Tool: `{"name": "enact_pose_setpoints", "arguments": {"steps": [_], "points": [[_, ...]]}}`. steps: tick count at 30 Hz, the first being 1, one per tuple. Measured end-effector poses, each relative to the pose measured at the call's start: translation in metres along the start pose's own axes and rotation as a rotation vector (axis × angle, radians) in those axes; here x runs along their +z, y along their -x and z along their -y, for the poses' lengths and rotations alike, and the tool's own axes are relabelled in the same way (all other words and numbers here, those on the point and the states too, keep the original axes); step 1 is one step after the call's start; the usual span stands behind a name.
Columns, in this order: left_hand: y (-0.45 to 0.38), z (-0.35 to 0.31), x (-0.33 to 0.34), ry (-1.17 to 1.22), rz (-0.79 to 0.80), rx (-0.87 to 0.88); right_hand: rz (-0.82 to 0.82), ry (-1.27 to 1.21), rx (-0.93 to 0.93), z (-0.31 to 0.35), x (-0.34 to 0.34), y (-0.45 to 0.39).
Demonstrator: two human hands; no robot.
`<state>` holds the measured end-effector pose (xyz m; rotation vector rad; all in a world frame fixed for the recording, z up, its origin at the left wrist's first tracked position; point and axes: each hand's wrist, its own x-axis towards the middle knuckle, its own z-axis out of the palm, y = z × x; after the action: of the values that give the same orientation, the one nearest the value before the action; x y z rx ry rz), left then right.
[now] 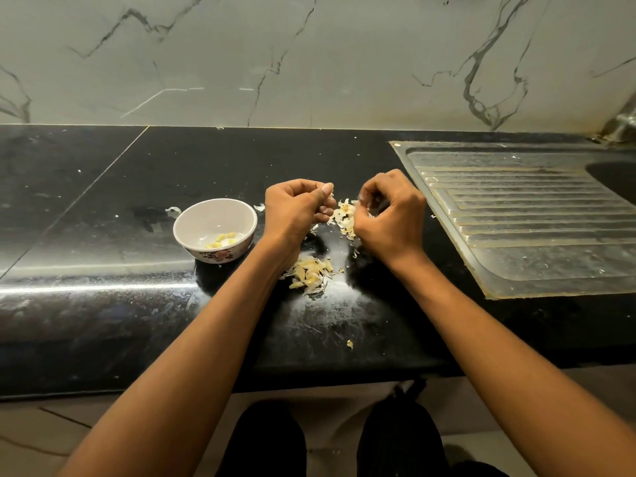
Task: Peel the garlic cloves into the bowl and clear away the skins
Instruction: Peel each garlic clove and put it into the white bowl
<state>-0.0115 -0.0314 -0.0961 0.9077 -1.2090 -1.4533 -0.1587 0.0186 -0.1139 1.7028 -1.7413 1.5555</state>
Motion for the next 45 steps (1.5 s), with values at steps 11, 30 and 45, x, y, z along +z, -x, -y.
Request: {"name": "enact_pose_setpoints", "arguments": {"steps": [11, 30, 45], "points": [[-0.007, 0.007, -0.001, -0.061, 0.028, 0.068, 0.083, -0.14, -0.002, 0.001, 0.002, -0.002], [-0.003, 0.009, -0.002, -0.149, 0.108, 0.168, 0.132, -0.262, 0.154, 0.009, 0.001, -0.001], [0.0, 0.007, 0.001, -0.325, 0.029, 0.267, 0.09, -0.351, 0.259, 0.011, 0.001, -0.004]]}}
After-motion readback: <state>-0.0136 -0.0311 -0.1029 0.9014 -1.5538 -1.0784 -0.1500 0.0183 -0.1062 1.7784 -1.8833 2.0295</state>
